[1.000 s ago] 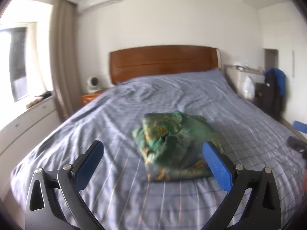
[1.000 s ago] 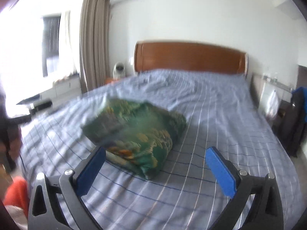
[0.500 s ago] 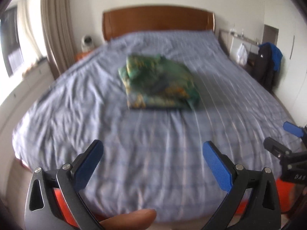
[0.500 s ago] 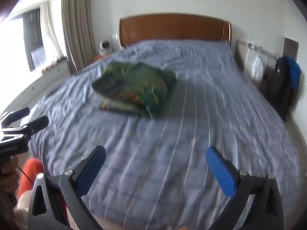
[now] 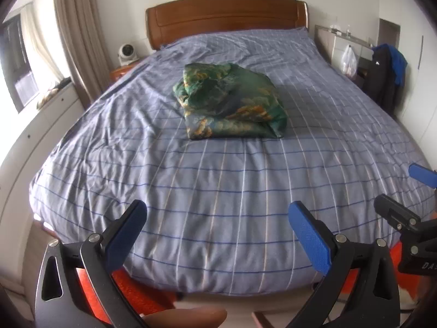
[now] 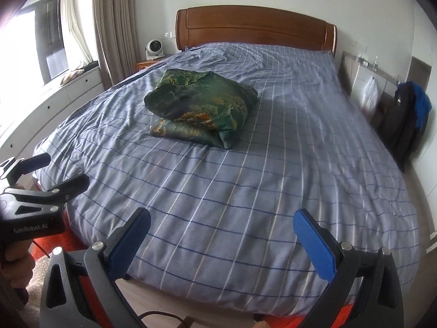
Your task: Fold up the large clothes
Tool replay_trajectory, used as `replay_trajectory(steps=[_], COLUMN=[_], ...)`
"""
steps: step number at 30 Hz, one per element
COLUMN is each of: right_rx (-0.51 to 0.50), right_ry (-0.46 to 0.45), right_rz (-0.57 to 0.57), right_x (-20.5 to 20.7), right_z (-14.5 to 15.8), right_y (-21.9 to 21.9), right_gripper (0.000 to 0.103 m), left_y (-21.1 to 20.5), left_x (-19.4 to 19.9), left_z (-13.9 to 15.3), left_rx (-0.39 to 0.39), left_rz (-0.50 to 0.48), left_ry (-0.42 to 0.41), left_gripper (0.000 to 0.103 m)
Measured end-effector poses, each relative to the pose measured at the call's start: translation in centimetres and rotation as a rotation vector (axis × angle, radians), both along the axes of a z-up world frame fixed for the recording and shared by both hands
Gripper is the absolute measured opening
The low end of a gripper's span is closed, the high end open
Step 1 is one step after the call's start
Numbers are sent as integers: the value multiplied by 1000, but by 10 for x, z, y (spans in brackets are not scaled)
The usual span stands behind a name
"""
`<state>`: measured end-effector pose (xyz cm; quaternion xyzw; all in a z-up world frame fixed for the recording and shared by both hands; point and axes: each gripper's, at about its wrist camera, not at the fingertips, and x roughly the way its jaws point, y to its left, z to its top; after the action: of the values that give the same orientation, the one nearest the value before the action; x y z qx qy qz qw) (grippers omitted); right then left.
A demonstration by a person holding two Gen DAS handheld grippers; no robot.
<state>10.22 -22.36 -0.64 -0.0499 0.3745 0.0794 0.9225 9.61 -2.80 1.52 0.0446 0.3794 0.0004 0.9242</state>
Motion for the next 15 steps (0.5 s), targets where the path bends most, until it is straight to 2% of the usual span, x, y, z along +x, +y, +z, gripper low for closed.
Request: replay_trajectory(steps=[15], right_rx=[-12], right_ry=[10], right_rz=[-4], right_x=[0], right_z=[-6], right_y=[5], right_gripper=[103], left_y=[6], left_x=[2], left_z=[-9], left_rx=[-13], left_rz=[20], left_ry=[32], left_gripper=[103])
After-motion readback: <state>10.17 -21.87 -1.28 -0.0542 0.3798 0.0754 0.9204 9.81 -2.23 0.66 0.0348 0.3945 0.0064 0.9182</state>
